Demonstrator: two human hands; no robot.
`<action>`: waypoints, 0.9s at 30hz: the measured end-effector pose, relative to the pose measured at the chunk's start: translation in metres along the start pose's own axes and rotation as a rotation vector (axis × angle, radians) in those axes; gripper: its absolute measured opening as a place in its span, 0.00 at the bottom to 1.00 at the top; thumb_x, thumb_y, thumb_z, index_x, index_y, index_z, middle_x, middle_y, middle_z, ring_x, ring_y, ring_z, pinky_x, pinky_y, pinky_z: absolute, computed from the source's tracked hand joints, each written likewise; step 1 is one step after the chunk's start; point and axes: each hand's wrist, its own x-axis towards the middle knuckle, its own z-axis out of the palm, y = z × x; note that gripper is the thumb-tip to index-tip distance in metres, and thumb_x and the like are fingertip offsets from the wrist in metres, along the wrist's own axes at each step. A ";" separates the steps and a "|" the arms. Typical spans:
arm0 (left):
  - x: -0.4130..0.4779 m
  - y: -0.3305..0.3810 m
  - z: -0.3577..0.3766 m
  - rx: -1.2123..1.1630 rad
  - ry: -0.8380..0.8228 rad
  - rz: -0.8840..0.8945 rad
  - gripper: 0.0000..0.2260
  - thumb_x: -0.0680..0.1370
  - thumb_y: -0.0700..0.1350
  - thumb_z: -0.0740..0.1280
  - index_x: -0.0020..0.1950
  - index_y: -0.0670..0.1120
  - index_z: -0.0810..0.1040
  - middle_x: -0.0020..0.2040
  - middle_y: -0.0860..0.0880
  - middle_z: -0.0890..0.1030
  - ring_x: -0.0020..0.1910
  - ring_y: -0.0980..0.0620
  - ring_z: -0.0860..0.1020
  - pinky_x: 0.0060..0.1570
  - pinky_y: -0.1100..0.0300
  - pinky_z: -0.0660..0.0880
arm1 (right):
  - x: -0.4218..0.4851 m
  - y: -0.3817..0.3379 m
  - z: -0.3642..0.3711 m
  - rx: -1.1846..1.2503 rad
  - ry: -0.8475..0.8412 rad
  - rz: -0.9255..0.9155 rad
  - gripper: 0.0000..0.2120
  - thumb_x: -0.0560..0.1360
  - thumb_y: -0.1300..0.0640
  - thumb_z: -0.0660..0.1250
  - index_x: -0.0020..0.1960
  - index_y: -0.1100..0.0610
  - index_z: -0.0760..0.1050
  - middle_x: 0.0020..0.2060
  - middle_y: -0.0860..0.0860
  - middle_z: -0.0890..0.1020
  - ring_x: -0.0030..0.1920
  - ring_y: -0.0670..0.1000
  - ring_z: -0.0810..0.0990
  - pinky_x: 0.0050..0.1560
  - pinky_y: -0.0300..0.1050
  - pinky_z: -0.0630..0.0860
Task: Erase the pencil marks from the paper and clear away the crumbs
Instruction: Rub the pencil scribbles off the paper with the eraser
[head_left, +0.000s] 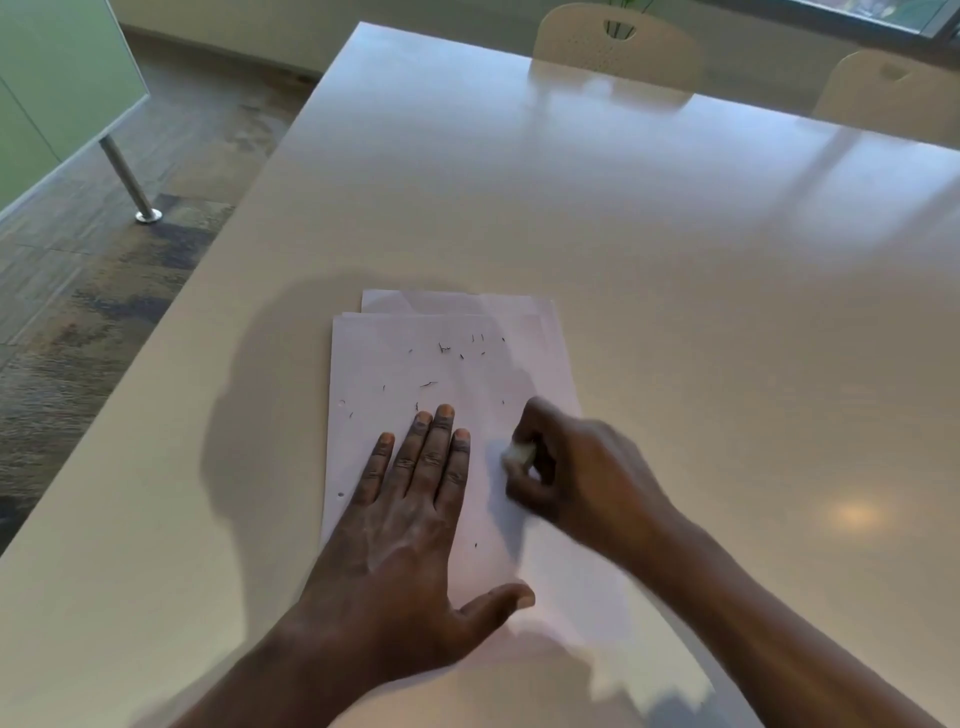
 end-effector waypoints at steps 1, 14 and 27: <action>0.000 0.000 0.001 -0.007 0.003 -0.004 0.53 0.74 0.79 0.48 0.84 0.41 0.45 0.85 0.42 0.42 0.84 0.46 0.42 0.78 0.45 0.47 | -0.005 -0.004 0.001 0.002 -0.042 -0.043 0.08 0.77 0.49 0.68 0.50 0.49 0.69 0.33 0.44 0.75 0.29 0.43 0.72 0.30 0.37 0.64; 0.001 -0.001 0.000 -0.024 0.006 -0.011 0.53 0.74 0.80 0.48 0.84 0.42 0.44 0.84 0.42 0.41 0.84 0.47 0.40 0.78 0.45 0.45 | 0.009 -0.008 -0.001 -0.007 -0.076 -0.098 0.08 0.78 0.49 0.67 0.50 0.49 0.68 0.34 0.43 0.73 0.30 0.45 0.71 0.32 0.40 0.64; 0.000 -0.001 0.000 -0.055 0.019 -0.009 0.52 0.74 0.80 0.47 0.83 0.43 0.38 0.83 0.45 0.34 0.82 0.49 0.34 0.79 0.46 0.41 | 0.012 -0.002 -0.003 -0.011 -0.100 -0.124 0.09 0.78 0.48 0.67 0.52 0.48 0.68 0.35 0.42 0.74 0.32 0.48 0.75 0.34 0.43 0.71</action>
